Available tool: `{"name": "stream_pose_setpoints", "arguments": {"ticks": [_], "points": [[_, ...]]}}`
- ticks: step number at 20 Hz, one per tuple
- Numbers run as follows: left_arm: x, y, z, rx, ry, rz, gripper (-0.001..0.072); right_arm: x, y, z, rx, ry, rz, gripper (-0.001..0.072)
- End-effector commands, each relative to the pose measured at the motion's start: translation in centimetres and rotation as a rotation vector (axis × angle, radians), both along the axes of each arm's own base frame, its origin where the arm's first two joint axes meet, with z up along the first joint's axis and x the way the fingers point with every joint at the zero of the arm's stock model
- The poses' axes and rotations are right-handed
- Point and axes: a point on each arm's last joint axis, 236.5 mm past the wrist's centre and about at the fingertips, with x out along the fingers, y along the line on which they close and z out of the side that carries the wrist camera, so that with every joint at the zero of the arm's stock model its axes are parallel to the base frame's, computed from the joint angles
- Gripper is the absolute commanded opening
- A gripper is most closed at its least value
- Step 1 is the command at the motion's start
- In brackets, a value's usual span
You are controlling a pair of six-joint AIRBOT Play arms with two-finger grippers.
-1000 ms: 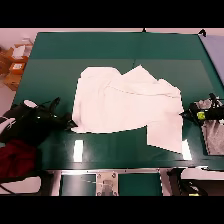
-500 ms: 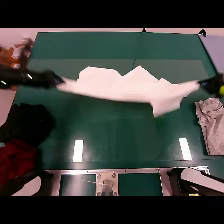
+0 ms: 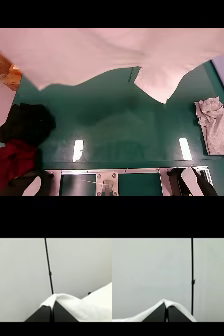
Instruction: Fold the shirts.
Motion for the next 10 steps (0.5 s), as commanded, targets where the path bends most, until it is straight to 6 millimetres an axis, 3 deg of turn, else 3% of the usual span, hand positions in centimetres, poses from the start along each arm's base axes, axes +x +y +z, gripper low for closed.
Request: {"name": "stream_pose_setpoints", "arguments": {"ticks": [1,4,6,8,10], "points": [[-3.0,2.3,1.5,0.001,-0.06,0.138,0.0019,-4.0,1.6,3.6,-0.108,-0.127,-0.13,0.0013],[1.9,4.8,-3.0,-0.019,0.116,0.227,0.0019,-1.5,-0.3,0.7,-0.06,-0.025,-0.11,0.0014],[6.8,5.3,-8.5,-0.032,0.289,0.22,0.0019,1.3,-3.1,-3.2,0.041,0.068,-0.085,0.0014],[12.2,5.3,-15.2,-0.05,0.476,0.193,0.0019,5.9,-5.5,-9.7,0.151,0.207,-0.023,0.0014],[17.6,4.9,-22.5,-0.065,0.644,0.147,0.0019,10.8,-6.2,-17.2,0.234,0.353,0.055,0.0014]]}}
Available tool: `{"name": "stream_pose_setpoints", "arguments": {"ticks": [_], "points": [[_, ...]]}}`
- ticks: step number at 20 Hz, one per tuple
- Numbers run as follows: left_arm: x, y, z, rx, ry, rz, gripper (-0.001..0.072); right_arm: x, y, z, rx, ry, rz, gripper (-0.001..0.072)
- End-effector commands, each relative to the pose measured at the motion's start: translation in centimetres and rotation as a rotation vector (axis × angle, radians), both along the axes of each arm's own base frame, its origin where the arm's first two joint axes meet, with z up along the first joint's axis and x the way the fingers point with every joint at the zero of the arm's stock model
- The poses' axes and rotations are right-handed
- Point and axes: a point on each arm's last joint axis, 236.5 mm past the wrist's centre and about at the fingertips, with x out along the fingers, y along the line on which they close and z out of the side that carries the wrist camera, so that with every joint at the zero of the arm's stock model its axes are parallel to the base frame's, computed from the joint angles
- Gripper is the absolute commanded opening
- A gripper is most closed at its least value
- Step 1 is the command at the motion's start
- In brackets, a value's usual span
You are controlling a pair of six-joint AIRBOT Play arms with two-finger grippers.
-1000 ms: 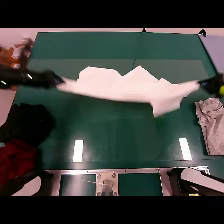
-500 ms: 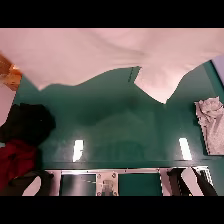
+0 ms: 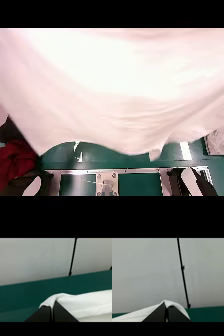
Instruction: Fold the shirts.
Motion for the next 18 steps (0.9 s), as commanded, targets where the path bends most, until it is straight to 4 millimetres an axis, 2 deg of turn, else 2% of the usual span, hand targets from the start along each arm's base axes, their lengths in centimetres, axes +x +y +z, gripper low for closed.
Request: {"name": "stream_pose_setpoints", "arguments": {"ticks": [1,4,7,8,10,12,14,16,18], "points": [[7.8,-0.4,-12.0,-0.074,0.268,-0.052,0.0019,7.6,-1.1,-12.6,0.148,0.233,0.1,0.0014],[14.7,-1.4,-23.5,-0.166,0.478,-0.115,0.0019,14.8,-1.2,-24.5,0.227,0.434,0.117,0.0014],[20.2,-0.3,-33.4,-0.234,0.618,-0.061,0.0019,20.7,-1.9,-35.1,0.324,0.596,0.099,0.0014],[21.4,0.0,-36.5,-0.263,0.657,-0.037,0.0019,22.2,-2.2,-38.0,0.361,0.64,0.104,0.0014],[23.2,0.3,-41.2,-0.327,0.711,0.002,0.0019,24.8,-2.6,-42.5,0.47,0.714,0.112,0.0014],[24.4,0.7,-43.4,-0.345,0.728,0.024,0.0019,26.7,-2.5,-44.7,0.534,0.763,0.143,0.0013],[25.3,0.9,-43.2,-0.322,0.709,0.017,0.0019,27.4,-2.4,-45.1,0.55,0.791,0.192,0.0013],[25.4,1.2,-42.8,-0.27,0.701,0.008,0.0019,26.2,-3.5,-46.1,0.509,0.863,0.18,0.0013],[24.3,1.2,-43.9,-0.217,0.747,-0.014,0.0019,23.7,-4.8,-48.1,0.455,0.98,0.172,0.0012]]}}
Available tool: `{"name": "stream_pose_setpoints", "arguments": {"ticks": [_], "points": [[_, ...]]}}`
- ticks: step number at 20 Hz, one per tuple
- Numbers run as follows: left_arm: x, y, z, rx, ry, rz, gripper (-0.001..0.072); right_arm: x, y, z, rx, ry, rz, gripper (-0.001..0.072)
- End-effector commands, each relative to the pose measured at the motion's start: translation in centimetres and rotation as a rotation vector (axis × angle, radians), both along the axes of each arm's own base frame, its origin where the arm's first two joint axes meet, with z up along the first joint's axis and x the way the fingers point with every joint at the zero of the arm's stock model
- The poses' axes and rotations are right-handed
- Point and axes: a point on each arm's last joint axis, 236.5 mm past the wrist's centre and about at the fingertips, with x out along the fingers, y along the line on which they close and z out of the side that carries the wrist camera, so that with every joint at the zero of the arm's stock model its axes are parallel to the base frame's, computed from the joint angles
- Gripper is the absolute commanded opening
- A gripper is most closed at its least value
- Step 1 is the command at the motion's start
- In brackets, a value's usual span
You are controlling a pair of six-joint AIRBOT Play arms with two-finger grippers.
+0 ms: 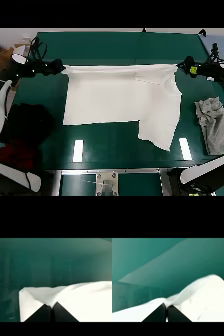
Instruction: Fold the shirts.
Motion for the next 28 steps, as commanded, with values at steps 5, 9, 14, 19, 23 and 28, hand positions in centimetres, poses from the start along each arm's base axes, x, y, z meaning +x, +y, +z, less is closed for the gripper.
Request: {"name": "stream_pose_setpoints", "arguments": {"ticks": [5,9,14,19,23,28], "points": [[-5.3,-0.4,-5.9,0.105,0.243,-0.151,0.0019,-8.0,-2.0,-8.1,-0.121,0.368,0.156,0.0012],[-8.6,-1.0,-9.4,0.072,0.385,-0.158,0.0019,-9.5,-1.8,-9.7,-0.131,0.424,0.177,0.0012],[-10.3,-2.8,-11.3,0.076,0.437,-0.198,0.0019,-9.8,-1.6,-9.7,-0.106,0.445,0.168,0.0014],[-14.0,-1.4,-9.6,0.011,0.642,-0.214,0.0495,-12.5,-1.2,-8.6,-0.052,0.55,0.204,0.019],[-18.6,2.2,-5.7,-0.022,0.791,-0.195,0.0495,-15.7,-3.1,-4.7,-0.058,0.569,0.155,0.0191],[-23.3,4.8,-1.8,0.069,0.652,-0.072,0.0495,-24.5,-4.6,-3.2,-0.082,0.573,0.069,0.0191]]}}
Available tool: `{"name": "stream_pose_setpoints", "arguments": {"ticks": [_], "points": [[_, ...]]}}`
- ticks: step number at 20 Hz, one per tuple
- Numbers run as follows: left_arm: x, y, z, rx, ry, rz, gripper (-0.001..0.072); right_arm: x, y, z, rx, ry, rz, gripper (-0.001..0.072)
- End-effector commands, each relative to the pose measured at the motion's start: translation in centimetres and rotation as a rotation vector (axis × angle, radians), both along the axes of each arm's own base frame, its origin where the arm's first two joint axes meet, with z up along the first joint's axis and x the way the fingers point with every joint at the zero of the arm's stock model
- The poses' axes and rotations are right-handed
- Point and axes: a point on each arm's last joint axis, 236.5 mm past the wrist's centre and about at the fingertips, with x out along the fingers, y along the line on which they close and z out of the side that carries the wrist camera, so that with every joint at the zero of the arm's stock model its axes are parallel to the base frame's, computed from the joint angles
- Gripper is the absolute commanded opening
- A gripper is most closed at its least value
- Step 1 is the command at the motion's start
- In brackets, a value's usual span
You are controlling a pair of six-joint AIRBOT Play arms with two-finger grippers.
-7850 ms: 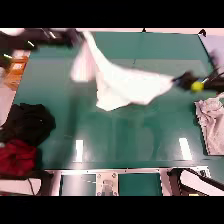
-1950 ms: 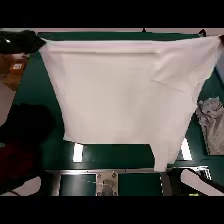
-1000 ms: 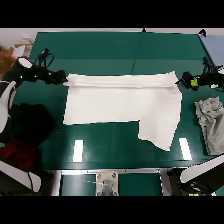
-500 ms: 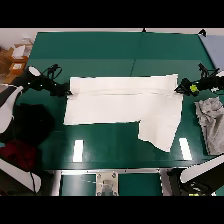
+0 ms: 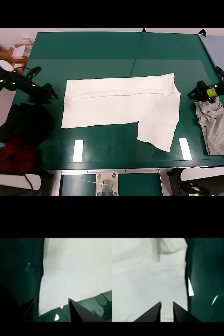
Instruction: Fold the shirts.
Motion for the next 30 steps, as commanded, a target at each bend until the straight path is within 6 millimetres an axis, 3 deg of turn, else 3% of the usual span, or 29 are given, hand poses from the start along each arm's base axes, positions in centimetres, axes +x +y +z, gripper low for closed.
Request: {"name": "stream_pose_setpoints", "arguments": {"ticks": [1,3,5,8,10,17,19,22,24,25,26,27,28,30], "points": [[-4.9,0.9,1.7,0.064,-0.055,0.05,0.0495,-6.7,-1.3,0.1,-0.047,0.005,-0.062,0.0196],[-8.0,-0.7,1.1,0.045,-0.116,0.12,0.0496,-9.9,-2.6,-0.9,-0.089,-0.028,-0.147,0.0286],[-10.5,-3.1,-0.4,-0.033,-0.162,0.214,0.0496,-12.1,-3.1,-2.3,-0.097,-0.051,-0.231,0.0293],[-12.7,-5.7,-3.9,-0.148,-0.18,0.339,0.0496,-13.5,-1.3,-4.9,-0.037,-0.035,-0.271,0.0337],[-13.5,-6.1,-6.2,-0.173,-0.16,0.415,0.0496,-14.1,0.0,-6.4,-0.023,-0.011,-0.266,0.0401],[-10.5,-4.2,-7.8,-0.208,-0.258,0.672,0.0495,-12.8,2.9,-7.9,-0.034,-0.017,-0.191,0.0433],[-9.7,-5.4,-8.1,-0.245,-0.256,0.682,0.0495,-12.1,3.5,-7.9,-0.039,-0.03,-0.174,0.0433],[-9.3,-8.4,-10.1,-0.254,-0.206,0.703,0.0494,-11.9,4.2,-8.0,-0.035,-0.029,-0.15,0.0433],[-8.2,-9.2,-9.4,-0.277,-0.239,0.688,0.0486,-12.0,4.3,-8.0,-0.028,-0.024,-0.15,0.0465],[-7.6,-9.3,-8.8,-0.277,-0.265,0.666,0.0264,-12.2,4.4,-8.0,-0.023,-0.017,-0.145,0.0513],[-6.8,-9.1,-8.3,-0.269,-0.295,0.649,0.0099,-12.5,4.7,-8.0,-0.016,-0.005,-0.134,0.0512],[-6.4,-9.0,-7.9,-0.259,-0.314,0.633,0.0098,-12.7,5.0,-8.1,-0.005,0.003,-0.129,0.0513],[-6.1,-9.0,-7.7,-0.249,-0.33,0.611,0.0035,-13.2,5.5,-8.3,0.014,0.019,-0.128,0.0511],[-5.8,-8.9,-7.5,-0.237,-0.344,0.594,0.0019,-13.8,6.8,-8.9,0.046,0.043,-0.123,0.0509]]}}
